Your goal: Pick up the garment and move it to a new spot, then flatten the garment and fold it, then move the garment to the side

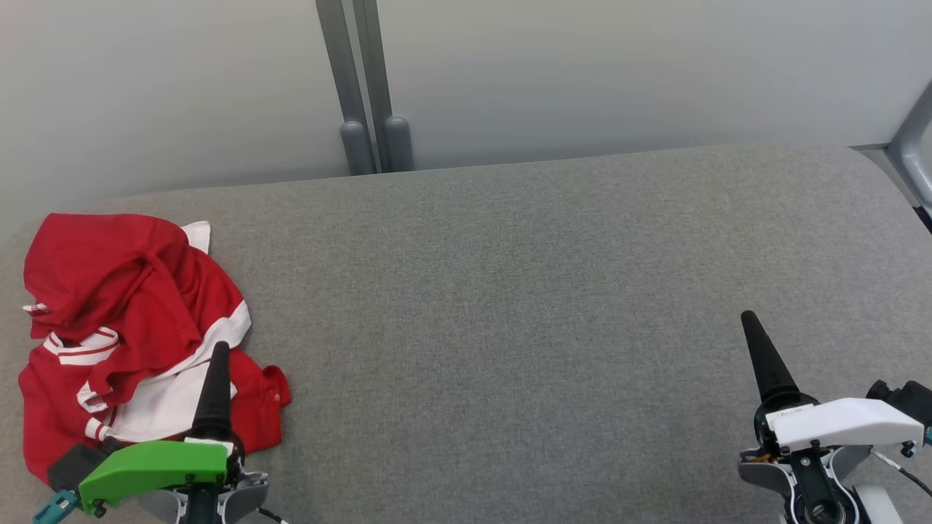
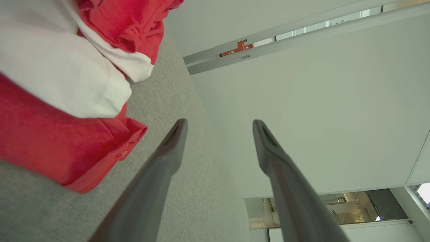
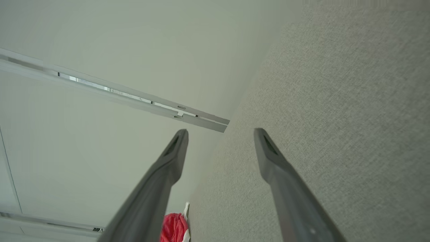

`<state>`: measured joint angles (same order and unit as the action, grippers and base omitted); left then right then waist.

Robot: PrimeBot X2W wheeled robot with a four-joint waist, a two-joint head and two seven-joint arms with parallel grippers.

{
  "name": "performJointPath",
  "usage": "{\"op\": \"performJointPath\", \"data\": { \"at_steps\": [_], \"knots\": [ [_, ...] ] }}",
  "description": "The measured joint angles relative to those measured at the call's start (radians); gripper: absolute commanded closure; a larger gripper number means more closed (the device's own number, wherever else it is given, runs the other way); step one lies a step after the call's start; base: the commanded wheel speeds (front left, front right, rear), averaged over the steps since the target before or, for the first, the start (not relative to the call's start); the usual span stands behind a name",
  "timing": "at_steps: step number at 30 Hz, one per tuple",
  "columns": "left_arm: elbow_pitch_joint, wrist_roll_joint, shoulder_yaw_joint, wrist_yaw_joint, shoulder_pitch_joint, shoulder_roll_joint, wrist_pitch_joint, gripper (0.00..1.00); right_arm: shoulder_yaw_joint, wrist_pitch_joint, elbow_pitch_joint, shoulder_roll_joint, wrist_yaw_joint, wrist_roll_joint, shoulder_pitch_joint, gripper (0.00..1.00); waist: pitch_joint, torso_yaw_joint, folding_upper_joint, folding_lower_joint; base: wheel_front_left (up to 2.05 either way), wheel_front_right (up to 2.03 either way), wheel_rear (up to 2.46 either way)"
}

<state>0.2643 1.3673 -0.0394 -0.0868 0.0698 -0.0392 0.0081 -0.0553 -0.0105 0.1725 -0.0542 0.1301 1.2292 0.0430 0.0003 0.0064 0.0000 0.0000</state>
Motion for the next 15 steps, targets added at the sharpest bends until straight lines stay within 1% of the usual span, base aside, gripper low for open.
{"op": "performJointPath", "data": {
  "at_steps": [7, 15],
  "knots": [
    [-0.001, -0.196, 0.035, 0.022, -0.001, -0.001, -0.028, 0.0, 0.01, 0.027, -0.01, -0.009, 0.0, -0.179, -0.017, 0.0, -0.001, 0.008, 0.0, 0.0, 0.0, 0.0, 0.0],
    [0.002, -0.376, 0.061, 0.046, -0.018, -0.005, -0.055, 0.0, 0.016, 0.057, -0.018, -0.013, 0.0, -0.343, -0.023, 0.0, -0.001, 0.013, 0.0, 0.0, 0.0, 0.0, 0.0]
  ]
}}
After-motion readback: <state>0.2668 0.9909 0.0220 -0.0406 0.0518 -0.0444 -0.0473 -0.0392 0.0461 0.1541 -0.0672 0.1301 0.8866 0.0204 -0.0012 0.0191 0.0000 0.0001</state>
